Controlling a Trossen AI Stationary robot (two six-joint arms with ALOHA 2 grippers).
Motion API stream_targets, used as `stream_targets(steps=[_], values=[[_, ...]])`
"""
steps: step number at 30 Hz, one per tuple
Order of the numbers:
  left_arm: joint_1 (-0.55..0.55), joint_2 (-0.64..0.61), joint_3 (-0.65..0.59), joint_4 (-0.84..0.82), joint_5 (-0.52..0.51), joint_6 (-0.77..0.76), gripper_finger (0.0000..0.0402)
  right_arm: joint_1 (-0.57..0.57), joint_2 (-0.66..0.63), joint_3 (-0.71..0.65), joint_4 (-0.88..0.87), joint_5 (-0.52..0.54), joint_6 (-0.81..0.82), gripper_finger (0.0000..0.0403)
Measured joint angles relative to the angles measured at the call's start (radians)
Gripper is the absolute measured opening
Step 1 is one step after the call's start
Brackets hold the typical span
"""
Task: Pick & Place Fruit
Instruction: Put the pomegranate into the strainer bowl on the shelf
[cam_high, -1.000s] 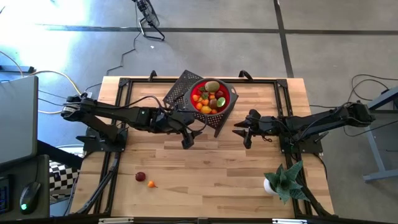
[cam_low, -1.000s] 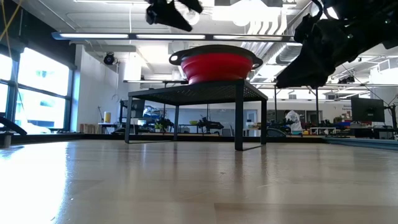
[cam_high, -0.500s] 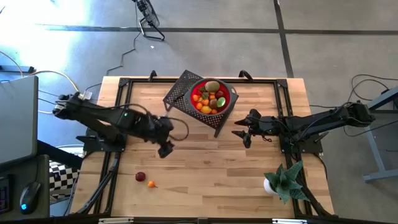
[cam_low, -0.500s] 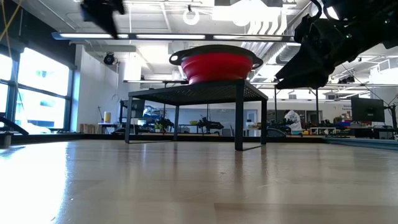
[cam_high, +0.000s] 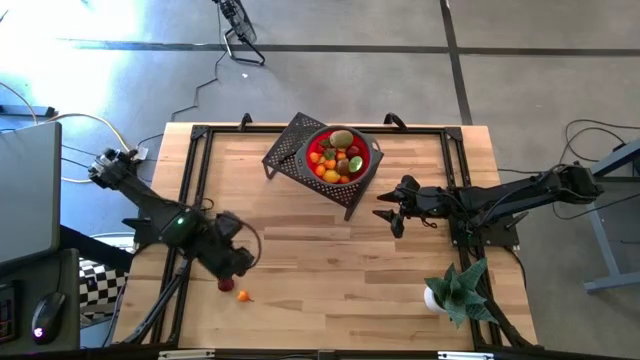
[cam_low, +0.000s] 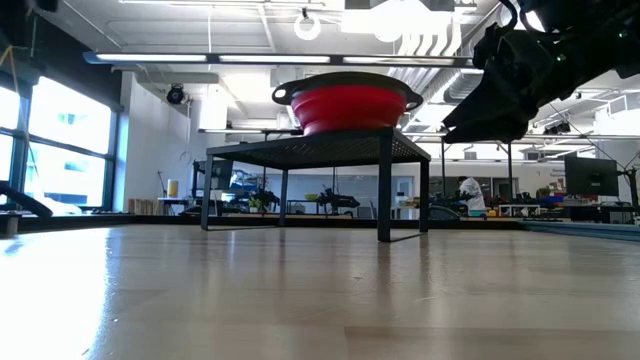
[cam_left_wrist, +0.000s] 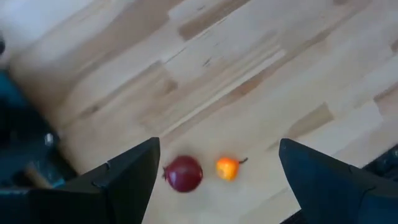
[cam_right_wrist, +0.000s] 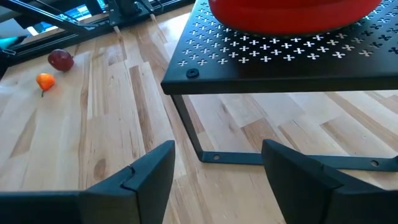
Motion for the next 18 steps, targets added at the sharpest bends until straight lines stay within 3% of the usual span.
stream_targets(steps=[5, 11, 18], values=[[-0.094, 0.0, -0.053, -0.03, 0.023, -0.214, 0.0324, 0.0, 0.0, 0.0, 0.0, 0.0, -0.001, 0.0233], [-0.181, 0.001, -0.18, 0.012, 0.17, -0.414, 0.0324, 0.0, 0.0, 0.0, 0.0, 0.0, -0.006, 0.0233], [-0.22, 0.001, -0.313, 0.262, 0.136, -0.473, 0.0324, 0.0, 0.0, 0.0, 0.0, 0.0, -0.009, 0.0233]])
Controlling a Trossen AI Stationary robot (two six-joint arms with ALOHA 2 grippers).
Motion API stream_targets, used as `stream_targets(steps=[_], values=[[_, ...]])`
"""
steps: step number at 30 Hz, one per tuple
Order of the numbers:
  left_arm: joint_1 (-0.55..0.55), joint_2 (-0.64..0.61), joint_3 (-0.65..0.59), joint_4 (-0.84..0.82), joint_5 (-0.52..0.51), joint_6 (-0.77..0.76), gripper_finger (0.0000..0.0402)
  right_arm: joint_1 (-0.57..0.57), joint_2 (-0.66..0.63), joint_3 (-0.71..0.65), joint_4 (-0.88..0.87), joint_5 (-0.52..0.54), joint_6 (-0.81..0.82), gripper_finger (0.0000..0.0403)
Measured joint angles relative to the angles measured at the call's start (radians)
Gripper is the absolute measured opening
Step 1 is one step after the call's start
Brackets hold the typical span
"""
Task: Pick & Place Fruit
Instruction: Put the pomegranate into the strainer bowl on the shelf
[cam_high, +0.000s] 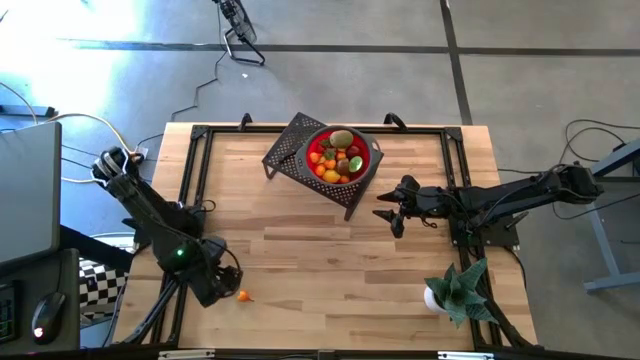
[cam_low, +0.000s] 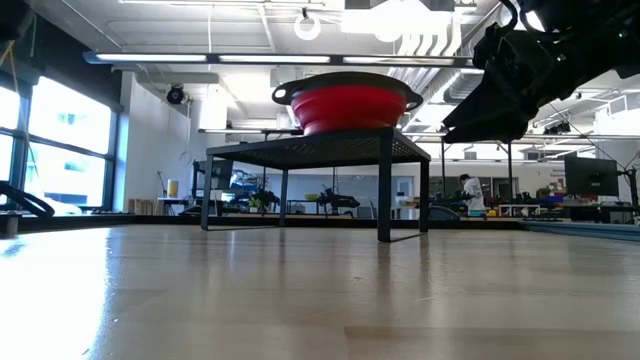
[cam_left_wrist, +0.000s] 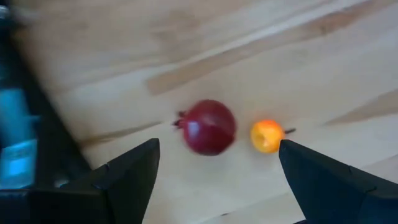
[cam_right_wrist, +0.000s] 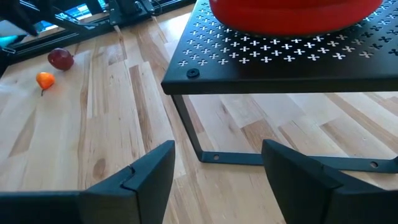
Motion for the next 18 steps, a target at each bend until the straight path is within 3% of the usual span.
stream_targets(steps=[7, 18], values=[[0.002, 0.006, -0.112, 0.189, -0.005, -0.004, 0.0324, 0.0, 0.0, 0.0, 0.0, 0.0, 0.0, 0.0233], [0.002, 0.006, -0.152, 0.233, 0.046, -0.016, 0.0324, 0.0, 0.0, 0.0, 0.0, 0.0, 0.0, 0.0233]])
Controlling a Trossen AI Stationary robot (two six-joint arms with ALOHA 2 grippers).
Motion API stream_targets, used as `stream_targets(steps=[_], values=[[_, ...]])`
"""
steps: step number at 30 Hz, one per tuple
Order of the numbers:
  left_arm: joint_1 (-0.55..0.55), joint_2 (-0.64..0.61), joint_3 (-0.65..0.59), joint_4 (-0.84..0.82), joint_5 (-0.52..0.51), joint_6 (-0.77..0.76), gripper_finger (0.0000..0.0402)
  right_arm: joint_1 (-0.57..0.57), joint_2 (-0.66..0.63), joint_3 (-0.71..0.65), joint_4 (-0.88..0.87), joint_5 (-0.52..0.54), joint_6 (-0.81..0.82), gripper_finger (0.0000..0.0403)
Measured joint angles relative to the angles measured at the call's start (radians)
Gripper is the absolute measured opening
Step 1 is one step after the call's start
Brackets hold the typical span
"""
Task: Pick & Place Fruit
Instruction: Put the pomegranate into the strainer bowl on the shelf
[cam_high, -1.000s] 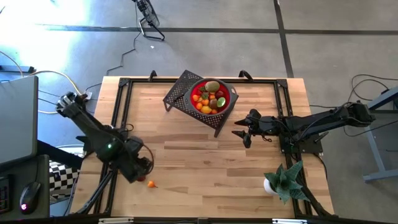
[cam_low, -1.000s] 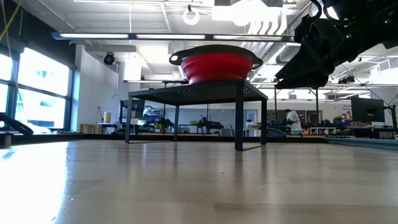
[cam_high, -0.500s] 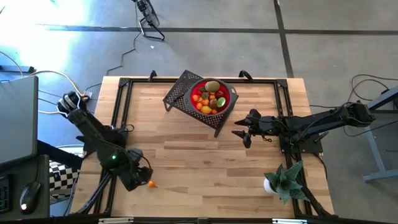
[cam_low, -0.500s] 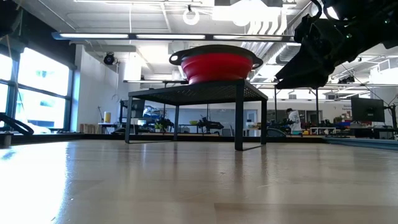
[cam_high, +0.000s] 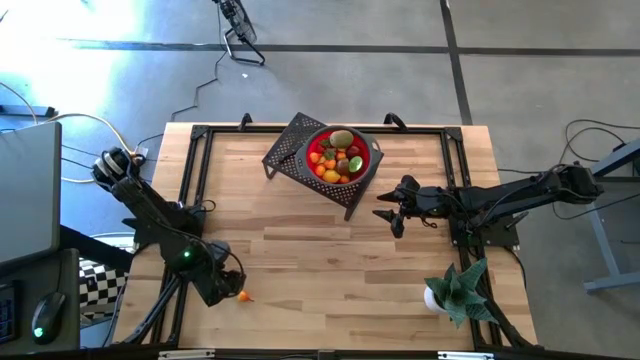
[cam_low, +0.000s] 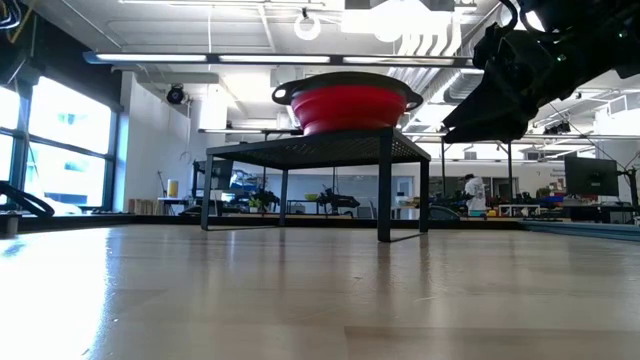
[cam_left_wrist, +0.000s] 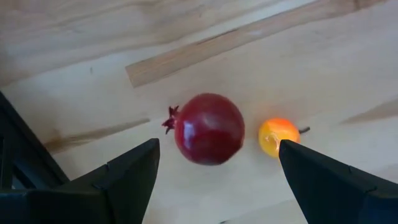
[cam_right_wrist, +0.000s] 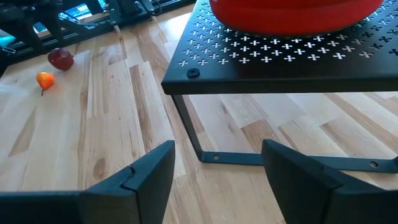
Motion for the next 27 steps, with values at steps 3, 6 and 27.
stream_targets(steps=[3, 6, 27], values=[[0.0, 0.014, 0.0, 0.008, -0.002, 0.026, 0.0324, 0.0, 0.0, 0.0, 0.0, 0.0, 0.0, 0.0233], [0.0, 0.046, 0.0, 0.009, 0.006, 0.047, 0.0324, 0.0, 0.0, 0.0, 0.0, 0.0, 0.0, 0.0233], [0.0, 0.188, 0.0, 0.048, 0.025, 0.132, 0.0324, 0.0, 0.0, 0.0, 0.0, 0.0, 0.0, 0.0233]])
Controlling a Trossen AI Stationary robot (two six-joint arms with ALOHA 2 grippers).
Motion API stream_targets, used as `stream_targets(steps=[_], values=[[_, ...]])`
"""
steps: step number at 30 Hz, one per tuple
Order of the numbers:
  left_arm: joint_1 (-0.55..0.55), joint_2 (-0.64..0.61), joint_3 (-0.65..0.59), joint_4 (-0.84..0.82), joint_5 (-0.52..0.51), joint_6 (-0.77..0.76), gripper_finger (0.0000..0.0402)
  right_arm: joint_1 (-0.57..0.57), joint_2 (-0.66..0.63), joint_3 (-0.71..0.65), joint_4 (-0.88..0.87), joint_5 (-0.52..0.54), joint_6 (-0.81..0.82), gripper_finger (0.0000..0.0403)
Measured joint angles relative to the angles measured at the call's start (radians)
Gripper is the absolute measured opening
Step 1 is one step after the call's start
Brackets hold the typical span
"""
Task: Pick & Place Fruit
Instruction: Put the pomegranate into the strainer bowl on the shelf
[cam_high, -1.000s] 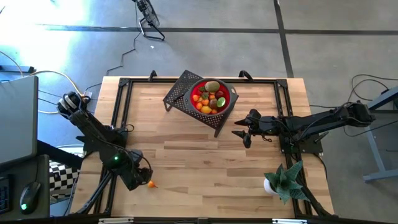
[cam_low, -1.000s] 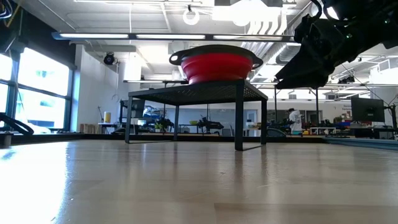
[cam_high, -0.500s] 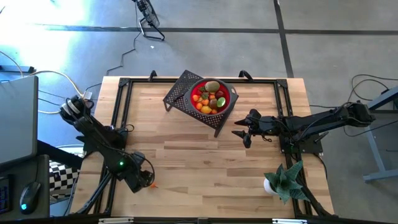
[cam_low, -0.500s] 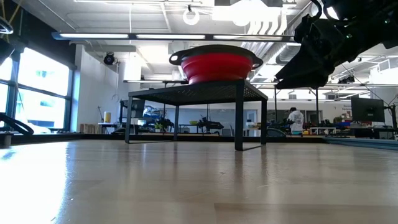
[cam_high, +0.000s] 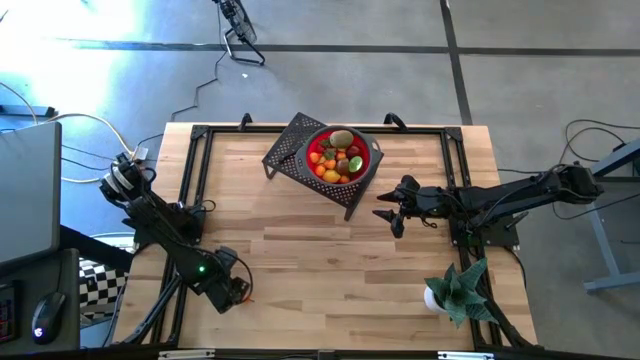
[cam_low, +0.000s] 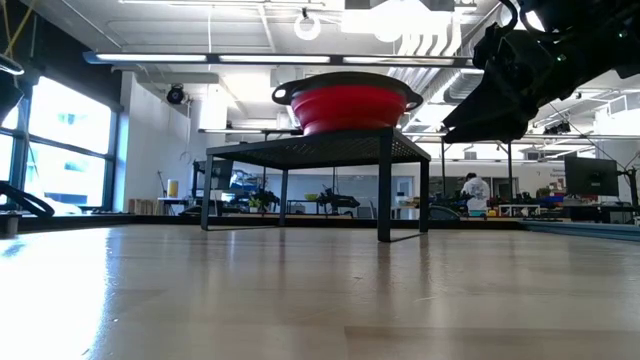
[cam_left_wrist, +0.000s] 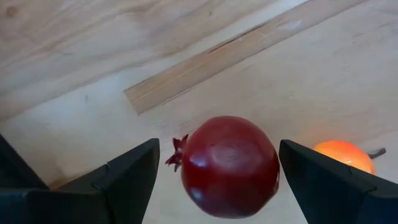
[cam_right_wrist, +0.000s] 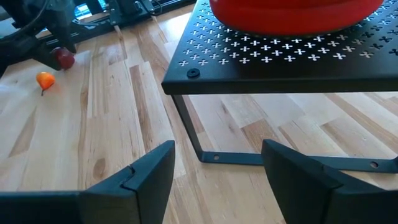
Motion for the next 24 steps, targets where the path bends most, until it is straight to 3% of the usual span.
stream_targets(steps=[17, 24], values=[[0.0, 0.002, 0.0, 0.012, 0.002, 0.015, 0.0324, 0.0, 0.0, 0.0, 0.0, 0.0, 0.0, 0.0233], [0.0, 0.002, 0.0, 0.015, 0.002, 0.015, 0.0279, 0.0, 0.0, 0.0, 0.0, 0.0, 0.0, 0.0233]])
